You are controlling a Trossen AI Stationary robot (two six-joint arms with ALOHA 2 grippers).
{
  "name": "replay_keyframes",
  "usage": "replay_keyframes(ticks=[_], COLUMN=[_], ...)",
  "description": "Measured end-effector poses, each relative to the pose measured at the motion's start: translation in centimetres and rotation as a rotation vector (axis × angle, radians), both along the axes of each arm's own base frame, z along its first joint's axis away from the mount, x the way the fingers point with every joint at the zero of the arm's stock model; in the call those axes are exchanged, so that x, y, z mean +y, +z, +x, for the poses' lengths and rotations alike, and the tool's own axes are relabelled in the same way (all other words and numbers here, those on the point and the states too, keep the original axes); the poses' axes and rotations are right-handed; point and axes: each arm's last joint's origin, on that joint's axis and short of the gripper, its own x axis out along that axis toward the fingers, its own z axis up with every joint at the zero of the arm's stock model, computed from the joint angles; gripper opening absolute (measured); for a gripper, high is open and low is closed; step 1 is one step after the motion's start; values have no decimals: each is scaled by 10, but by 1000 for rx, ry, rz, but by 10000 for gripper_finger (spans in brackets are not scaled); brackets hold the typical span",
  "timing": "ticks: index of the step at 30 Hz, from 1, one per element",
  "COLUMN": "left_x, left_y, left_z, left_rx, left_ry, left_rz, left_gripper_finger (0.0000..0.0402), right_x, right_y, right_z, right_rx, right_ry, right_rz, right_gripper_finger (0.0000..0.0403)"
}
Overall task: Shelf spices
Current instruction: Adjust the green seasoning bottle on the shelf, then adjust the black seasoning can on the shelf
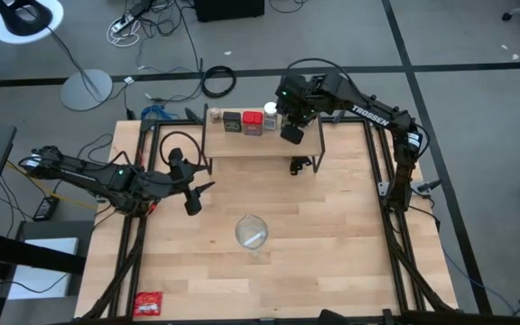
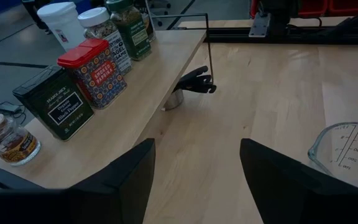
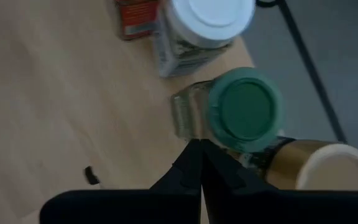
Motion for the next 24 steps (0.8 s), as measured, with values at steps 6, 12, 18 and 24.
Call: replay_keyframes(ticks=[6,12,18,24], left_x=[0,0,0,0], left_y=[0,0,0,0], left_z=[0,0,0,0], left_rx=[0,0,0,1], left_ry=[0,0,0,0], left_rz=[0,0,0,0], left_gripper_finger=[241,241,241,241], right_x=[-2,-1,0,-3], right_y=[1,2,0,-20], right_z=[1,3,1,2], right_rx=[-1,-5,13,83], right_ry=[-7,4,5,-4], right_rz=[-48,-54,-45,-30], right_gripper_finger=[0,0,0,0])
